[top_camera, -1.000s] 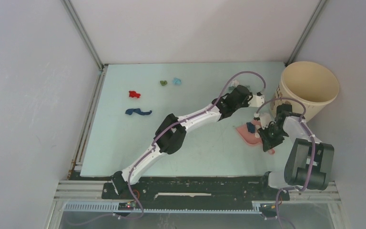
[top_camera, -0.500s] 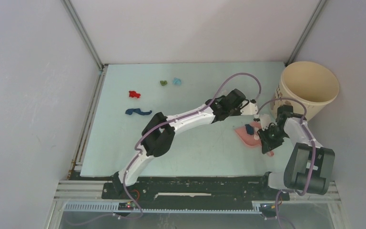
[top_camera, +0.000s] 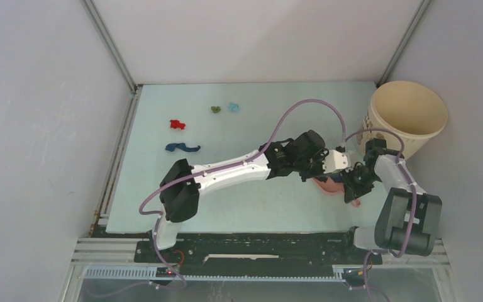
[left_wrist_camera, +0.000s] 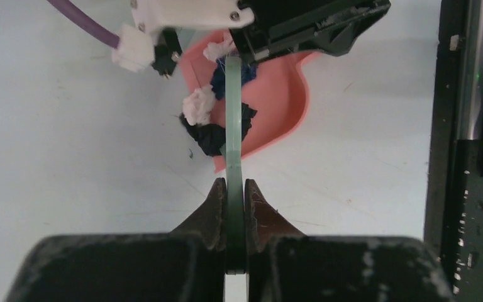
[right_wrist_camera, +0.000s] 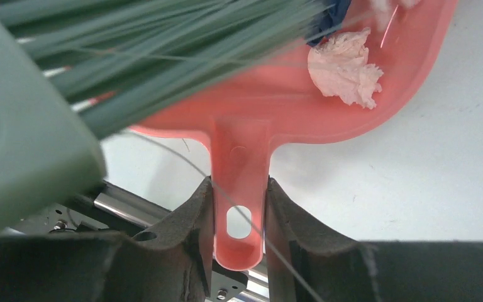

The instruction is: Sweep away the paper scraps from the table

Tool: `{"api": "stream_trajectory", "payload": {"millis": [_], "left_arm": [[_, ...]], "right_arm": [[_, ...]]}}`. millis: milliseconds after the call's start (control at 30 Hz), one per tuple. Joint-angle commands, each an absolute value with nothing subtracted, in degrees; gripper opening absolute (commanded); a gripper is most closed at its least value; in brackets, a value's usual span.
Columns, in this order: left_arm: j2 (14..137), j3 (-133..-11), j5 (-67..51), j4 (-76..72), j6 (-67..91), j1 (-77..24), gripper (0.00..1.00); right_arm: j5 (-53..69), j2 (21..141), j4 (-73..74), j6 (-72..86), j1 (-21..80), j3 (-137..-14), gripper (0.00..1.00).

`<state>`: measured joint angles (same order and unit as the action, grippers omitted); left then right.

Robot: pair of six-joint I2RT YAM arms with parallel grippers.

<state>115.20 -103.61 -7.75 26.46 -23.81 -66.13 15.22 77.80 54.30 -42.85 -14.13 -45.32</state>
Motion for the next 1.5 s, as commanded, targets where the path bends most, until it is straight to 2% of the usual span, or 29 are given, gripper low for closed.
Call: {"api": "stream_trajectory", "payload": {"millis": [0,367,600,867,1033,1167,1267,1467], "left_arm": [[108.29,-98.65,-6.85,22.24,-19.51,-67.75,0.0],[92.97,-78.44,3.24,1.92,-20.35,-67.77,0.0],[89.87,-74.58,6.21,-2.94,-21.95,-67.21,0.0],[100.04,-86.5,19.79,12.04,-19.05,-66.41,0.0],[107.9,-93.85,21.03,22.75,-13.44,-65.53,0.0],[114.48,-103.29,18.14,32.13,-7.94,-65.4,0.0],[117.71,-109.09,11.6,36.94,-3.28,-65.32,0.0],[117.69,-110.99,-2.08,34.71,6.27,-64.95,0.0]], "right_arm": [[14.54,75.87,56.44,-42.37,-14.26,-46.52,0.0],[7.06,63.28,66.14,-45.97,-14.24,-46.07,0.0],[3.67,61.98,68.81,-46.88,-14.24,-45.88,0.0],[1.52,63.41,71.32,-48.38,-14.24,-45.83,0.0],[3.23,66.63,69.57,-47.98,-14.16,-45.88,0.0],[4.81,70.31,68.01,-47.23,-13.33,-45.86,0.0],[7.6,72.28,68.24,-47.2,-11.94,-45.8,0.0],[8.81,72.89,66.9,-46.25,-8.25,-45.28,0.0]]}}
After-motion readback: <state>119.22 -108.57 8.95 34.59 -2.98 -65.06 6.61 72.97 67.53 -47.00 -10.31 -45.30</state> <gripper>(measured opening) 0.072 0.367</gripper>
